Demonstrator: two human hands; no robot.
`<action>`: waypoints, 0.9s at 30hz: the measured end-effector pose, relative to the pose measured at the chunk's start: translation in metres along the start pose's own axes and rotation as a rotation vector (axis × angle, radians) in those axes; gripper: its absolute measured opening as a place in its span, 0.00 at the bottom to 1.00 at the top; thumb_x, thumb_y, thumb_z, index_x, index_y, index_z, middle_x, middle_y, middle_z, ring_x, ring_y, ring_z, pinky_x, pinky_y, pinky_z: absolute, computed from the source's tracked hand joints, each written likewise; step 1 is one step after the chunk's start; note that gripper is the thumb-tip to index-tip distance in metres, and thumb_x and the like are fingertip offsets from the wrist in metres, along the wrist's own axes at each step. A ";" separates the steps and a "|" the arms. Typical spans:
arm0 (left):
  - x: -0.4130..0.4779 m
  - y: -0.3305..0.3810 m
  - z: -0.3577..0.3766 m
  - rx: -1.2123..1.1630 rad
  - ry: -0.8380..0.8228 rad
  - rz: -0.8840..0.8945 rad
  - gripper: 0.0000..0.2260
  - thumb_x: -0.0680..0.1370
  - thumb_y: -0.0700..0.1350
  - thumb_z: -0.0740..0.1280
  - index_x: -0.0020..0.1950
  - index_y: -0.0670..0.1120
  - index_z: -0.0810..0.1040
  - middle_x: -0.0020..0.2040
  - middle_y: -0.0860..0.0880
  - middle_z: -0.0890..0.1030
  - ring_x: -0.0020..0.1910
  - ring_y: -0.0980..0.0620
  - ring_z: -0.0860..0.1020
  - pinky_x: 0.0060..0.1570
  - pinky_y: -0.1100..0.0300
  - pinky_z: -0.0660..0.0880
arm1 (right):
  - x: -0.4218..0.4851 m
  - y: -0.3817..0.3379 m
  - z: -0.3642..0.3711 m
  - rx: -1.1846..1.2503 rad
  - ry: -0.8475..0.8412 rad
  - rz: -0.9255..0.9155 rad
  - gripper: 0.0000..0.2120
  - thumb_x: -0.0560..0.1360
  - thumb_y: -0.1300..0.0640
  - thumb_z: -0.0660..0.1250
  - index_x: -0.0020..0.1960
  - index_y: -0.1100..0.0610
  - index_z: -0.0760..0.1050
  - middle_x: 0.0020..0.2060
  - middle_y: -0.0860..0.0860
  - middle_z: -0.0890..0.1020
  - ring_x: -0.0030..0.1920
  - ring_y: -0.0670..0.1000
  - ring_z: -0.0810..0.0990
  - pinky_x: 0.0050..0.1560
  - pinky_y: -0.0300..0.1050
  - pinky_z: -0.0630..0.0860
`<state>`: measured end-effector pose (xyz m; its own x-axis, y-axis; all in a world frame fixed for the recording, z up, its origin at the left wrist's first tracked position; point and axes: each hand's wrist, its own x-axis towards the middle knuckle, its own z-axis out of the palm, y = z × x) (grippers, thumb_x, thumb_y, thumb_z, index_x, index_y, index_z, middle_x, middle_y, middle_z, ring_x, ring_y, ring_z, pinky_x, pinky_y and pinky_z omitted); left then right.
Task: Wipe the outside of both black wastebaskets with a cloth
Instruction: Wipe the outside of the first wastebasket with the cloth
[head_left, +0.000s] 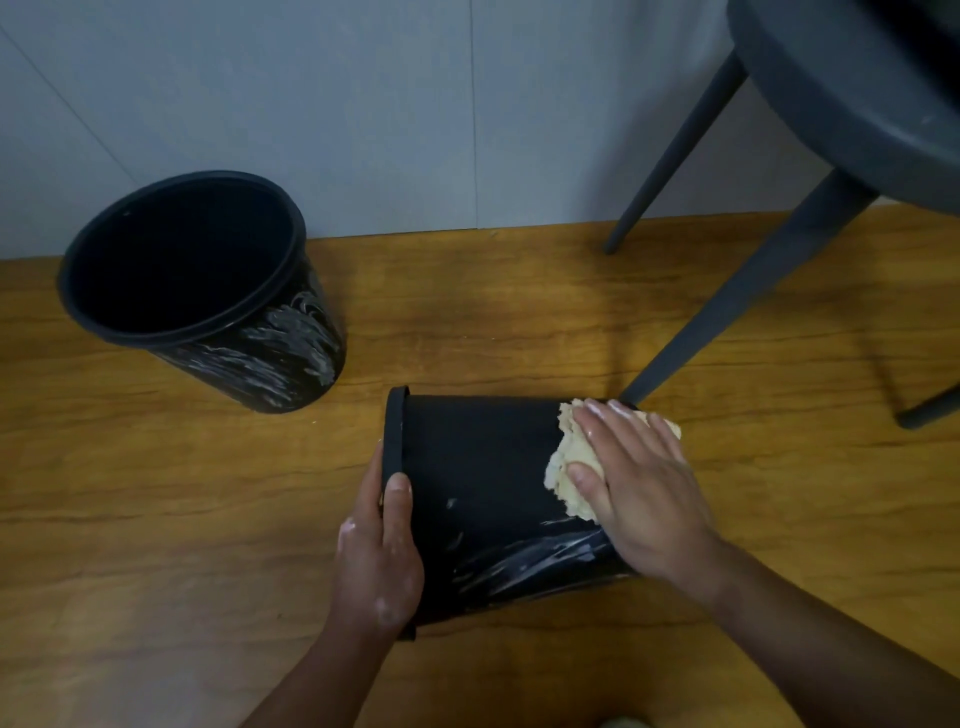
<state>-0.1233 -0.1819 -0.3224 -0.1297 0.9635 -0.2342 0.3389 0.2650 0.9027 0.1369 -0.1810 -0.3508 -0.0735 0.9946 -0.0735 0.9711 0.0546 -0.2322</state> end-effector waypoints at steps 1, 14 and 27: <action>0.001 -0.001 -0.001 -0.005 0.000 -0.003 0.21 0.84 0.55 0.53 0.78 0.59 0.65 0.60 0.64 0.79 0.61 0.68 0.76 0.64 0.57 0.75 | 0.001 -0.011 0.002 0.015 0.028 0.038 0.31 0.84 0.37 0.41 0.80 0.52 0.62 0.78 0.48 0.67 0.79 0.51 0.60 0.79 0.56 0.54; 0.007 -0.003 -0.003 0.056 0.010 0.013 0.20 0.85 0.53 0.52 0.77 0.54 0.68 0.58 0.57 0.83 0.58 0.61 0.80 0.61 0.55 0.77 | 0.026 -0.111 0.009 0.087 0.006 -0.270 0.32 0.83 0.36 0.50 0.81 0.51 0.56 0.80 0.48 0.62 0.80 0.51 0.56 0.80 0.57 0.51; 0.003 0.002 0.001 0.072 0.030 -0.003 0.21 0.85 0.53 0.52 0.78 0.55 0.64 0.55 0.58 0.82 0.54 0.58 0.80 0.51 0.62 0.73 | 0.013 -0.119 0.011 0.083 0.029 -0.249 0.33 0.82 0.36 0.51 0.81 0.53 0.55 0.80 0.50 0.59 0.81 0.53 0.53 0.80 0.59 0.50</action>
<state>-0.1227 -0.1782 -0.3219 -0.1581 0.9614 -0.2253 0.4040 0.2712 0.8736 0.0184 -0.1757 -0.3347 -0.3001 0.9536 0.0230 0.9021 0.2915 -0.3183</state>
